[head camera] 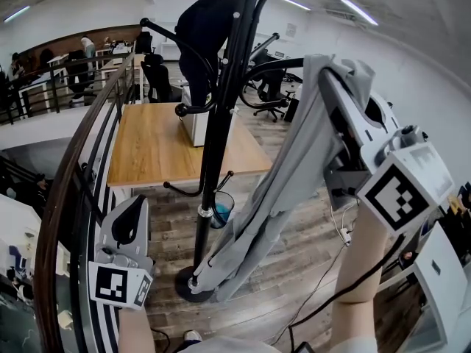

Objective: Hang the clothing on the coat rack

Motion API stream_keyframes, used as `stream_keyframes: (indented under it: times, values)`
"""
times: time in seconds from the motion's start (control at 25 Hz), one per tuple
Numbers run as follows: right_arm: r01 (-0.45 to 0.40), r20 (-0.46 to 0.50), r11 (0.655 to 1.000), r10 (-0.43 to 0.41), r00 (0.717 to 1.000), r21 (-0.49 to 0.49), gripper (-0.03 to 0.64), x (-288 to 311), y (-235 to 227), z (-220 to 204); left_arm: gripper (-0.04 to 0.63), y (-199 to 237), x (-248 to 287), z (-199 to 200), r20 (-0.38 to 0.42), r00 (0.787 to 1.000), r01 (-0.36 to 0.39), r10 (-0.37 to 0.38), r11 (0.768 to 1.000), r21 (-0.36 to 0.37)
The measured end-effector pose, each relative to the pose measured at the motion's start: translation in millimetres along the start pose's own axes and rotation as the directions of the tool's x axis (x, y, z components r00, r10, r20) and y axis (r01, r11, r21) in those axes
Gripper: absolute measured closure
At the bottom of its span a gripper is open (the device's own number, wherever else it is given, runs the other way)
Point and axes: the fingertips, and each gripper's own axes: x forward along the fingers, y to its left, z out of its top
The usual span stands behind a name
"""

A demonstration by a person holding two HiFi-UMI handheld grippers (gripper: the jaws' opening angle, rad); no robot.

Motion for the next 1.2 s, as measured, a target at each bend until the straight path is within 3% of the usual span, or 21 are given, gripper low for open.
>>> stream_keyframes:
  times: [0.8,1.2]
  values:
    - [0.005,-0.107,0.998,0.002,0.994,0.065,0.609,23,3,-58,0.589,11,-4,-4,-0.013,1.000,-0.024,0.024,1.000,0.003]
    - [-0.008,-0.071,0.996,0.014,0.997,0.085,0.583,16,10,-61,0.589,6,-3,-4,-0.016,1.000,-0.021,0.021,1.000,0.001]
